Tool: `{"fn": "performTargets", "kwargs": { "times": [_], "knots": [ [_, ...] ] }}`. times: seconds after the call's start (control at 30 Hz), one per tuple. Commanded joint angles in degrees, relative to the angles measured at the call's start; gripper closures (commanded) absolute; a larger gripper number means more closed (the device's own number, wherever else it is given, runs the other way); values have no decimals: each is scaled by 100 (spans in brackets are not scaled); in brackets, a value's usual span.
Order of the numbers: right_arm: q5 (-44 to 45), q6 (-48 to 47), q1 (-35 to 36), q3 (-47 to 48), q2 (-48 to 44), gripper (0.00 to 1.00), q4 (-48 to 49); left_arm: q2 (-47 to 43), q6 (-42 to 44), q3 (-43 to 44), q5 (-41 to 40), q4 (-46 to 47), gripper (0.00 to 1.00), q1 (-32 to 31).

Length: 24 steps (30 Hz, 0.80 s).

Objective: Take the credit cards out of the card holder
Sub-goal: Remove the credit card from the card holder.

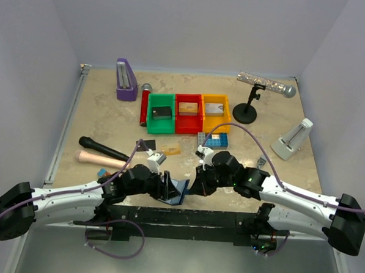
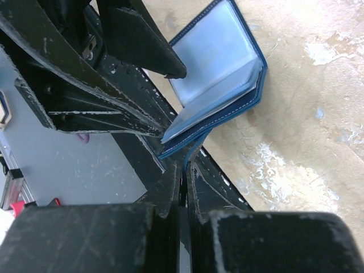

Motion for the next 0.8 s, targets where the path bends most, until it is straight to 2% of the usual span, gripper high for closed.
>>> {"fn": "performTargets", "kwargs": {
  "times": [0.0, 0.23, 0.5, 0.77],
  "knots": [
    [-124, -84, 20, 271, 58, 100, 187, 198, 390, 310, 36, 309, 33, -25],
    [-142, -119, 20, 166, -4, 100, 117, 532, 680, 538, 141, 388, 33, -25],
    [-1, -303, 20, 96, -338, 100, -305, 831, 610, 380, 142, 871, 41, -25],
    [-27, -347, 20, 25, -382, 100, -253, 919, 557, 319, 141, 1021, 45, -25]
  ]
}}
